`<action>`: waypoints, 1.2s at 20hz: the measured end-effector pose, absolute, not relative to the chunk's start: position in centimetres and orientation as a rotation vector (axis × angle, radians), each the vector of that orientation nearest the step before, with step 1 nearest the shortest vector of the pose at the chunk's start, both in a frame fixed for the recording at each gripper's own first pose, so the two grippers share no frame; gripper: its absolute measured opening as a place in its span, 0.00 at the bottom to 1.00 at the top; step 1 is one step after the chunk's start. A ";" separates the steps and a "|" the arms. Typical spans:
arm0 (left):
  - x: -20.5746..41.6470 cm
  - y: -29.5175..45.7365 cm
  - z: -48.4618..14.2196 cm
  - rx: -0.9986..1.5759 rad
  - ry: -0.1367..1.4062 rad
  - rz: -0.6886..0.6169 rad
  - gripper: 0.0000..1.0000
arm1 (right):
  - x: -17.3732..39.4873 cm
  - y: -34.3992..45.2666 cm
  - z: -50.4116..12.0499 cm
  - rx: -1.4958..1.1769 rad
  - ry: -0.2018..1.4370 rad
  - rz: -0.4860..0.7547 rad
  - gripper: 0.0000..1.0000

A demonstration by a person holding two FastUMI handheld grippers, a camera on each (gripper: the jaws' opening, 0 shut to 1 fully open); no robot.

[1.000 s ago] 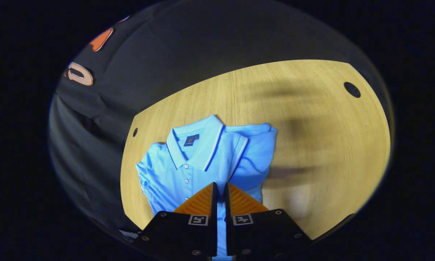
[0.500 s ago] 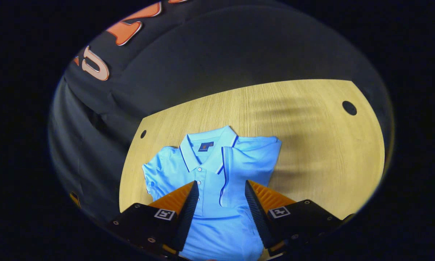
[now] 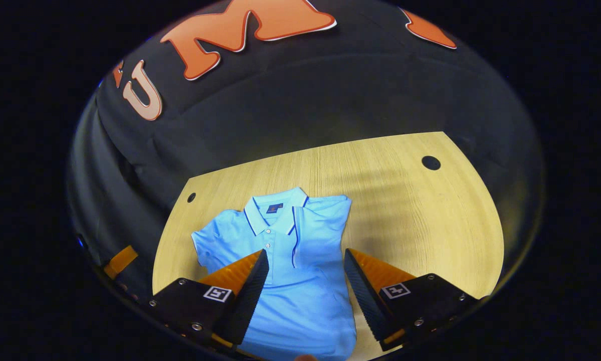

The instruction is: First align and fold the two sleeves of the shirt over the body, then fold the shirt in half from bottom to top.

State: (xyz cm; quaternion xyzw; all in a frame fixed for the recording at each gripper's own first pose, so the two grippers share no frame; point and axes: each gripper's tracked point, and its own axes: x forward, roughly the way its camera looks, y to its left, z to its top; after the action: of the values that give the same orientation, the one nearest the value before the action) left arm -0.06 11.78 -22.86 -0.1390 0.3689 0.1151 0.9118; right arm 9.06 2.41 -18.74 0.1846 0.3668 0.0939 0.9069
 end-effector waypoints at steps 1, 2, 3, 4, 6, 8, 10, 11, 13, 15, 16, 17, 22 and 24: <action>-0.2 12.7 -24.3 -0.279 0.820 0.237 0.96 | 8.1 2.1 -18.8 0.385 0.760 0.176 0.95; 0.1 13.4 -25.6 -0.277 0.861 0.232 0.99 | 7.3 2.1 -18.8 0.403 0.763 0.164 0.96; 0.6 13.5 -26.7 -0.286 0.898 0.220 0.96 | 6.5 2.3 -18.7 0.422 0.763 0.153 0.96; 1.2 13.6 -27.8 -0.296 0.935 0.208 0.99 | 5.8 2.2 -18.6 0.435 0.759 0.140 0.96; 2.1 14.1 -30.3 -0.304 0.999 0.199 1.00 | 4.7 1.6 -18.6 0.421 0.738 0.099 0.96; 2.8 14.6 -33.3 -0.295 1.076 0.200 1.00 | 3.6 1.0 -18.3 0.392 0.716 0.057 0.96; 2.9 15.7 -36.1 -0.262 1.178 0.202 0.99 | 2.6 0.9 -18.0 0.390 0.695 0.023 0.96; 3.1 15.7 -37.3 -0.268 1.211 0.192 1.00 | 2.0 1.0 -17.9 0.395 0.686 0.007 0.96; 3.8 15.7 -39.5 -0.294 1.263 0.179 1.00 | 0.9 1.0 -18.0 0.407 0.676 -0.026 0.96; 4.4 16.2 -41.4 -0.299 1.307 0.189 0.98 | -0.2 0.9 -18.2 0.421 0.682 -0.055 0.96; 4.8 16.3 -42.1 -0.309 1.323 0.195 0.98 | -0.6 0.9 -18.3 0.431 0.691 -0.059 0.96; 5.0 16.2 -42.7 -0.322 1.342 0.199 1.00 | -1.2 1.2 -18.3 0.444 0.698 -0.052 0.96; 5.8 16.8 -45.0 -0.317 1.432 0.264 0.91 | -2.2 0.7 -18.0 0.436 0.690 -0.068 0.96; 6.3 16.8 -45.5 -0.277 1.431 0.278 0.78 | -2.7 0.8 -17.6 0.428 0.675 -0.068 0.96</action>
State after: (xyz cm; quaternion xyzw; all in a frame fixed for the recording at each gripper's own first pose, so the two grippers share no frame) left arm 6.32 16.82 -45.46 -0.1262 0.6518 0.1265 0.7370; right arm -2.74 0.76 -17.60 0.2084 0.3285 -0.0329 0.9206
